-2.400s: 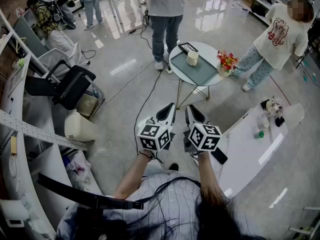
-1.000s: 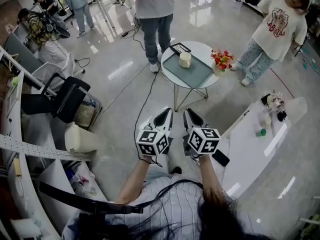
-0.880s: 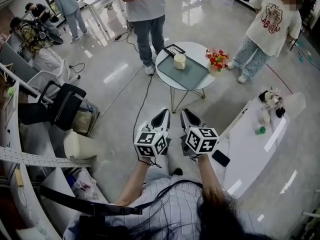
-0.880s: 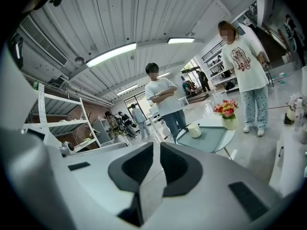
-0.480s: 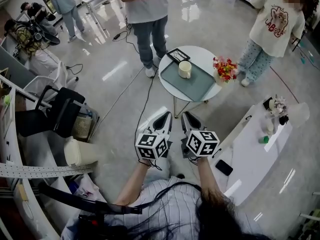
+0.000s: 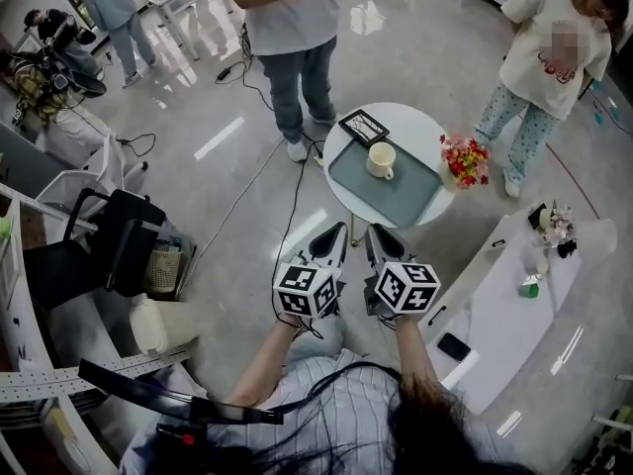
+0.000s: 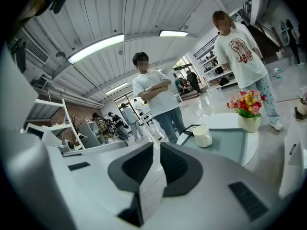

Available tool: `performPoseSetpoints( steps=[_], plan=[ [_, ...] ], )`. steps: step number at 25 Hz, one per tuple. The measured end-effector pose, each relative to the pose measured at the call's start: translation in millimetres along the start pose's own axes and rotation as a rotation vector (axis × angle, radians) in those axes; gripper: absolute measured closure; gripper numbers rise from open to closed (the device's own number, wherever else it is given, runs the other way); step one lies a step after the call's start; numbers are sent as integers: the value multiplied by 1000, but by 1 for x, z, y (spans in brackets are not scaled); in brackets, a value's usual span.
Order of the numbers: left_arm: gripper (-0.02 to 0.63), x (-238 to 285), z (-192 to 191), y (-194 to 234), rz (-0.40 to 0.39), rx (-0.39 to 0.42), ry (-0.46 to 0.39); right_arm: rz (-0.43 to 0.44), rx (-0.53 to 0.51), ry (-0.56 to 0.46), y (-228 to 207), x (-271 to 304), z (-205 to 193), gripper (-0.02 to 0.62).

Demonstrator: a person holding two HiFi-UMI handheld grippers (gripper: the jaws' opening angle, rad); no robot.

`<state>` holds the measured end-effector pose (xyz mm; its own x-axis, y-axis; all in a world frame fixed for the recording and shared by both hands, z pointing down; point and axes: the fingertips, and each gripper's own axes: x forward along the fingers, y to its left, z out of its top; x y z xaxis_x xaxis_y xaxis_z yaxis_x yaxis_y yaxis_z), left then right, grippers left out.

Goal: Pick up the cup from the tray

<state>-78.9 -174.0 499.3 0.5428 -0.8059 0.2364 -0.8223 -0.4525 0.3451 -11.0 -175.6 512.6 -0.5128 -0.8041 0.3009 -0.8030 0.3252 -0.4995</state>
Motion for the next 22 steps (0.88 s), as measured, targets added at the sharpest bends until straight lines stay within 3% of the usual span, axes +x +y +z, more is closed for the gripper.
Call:
performPoseSetpoints(
  steps=[7,22],
  plan=[
    [591,24,13,25,-71,13,25,-23,5,-17,2,40,13,537],
    [591,62,8,36,-113,7,74,-128,6,-6,-44,52,20,535]
  ],
)
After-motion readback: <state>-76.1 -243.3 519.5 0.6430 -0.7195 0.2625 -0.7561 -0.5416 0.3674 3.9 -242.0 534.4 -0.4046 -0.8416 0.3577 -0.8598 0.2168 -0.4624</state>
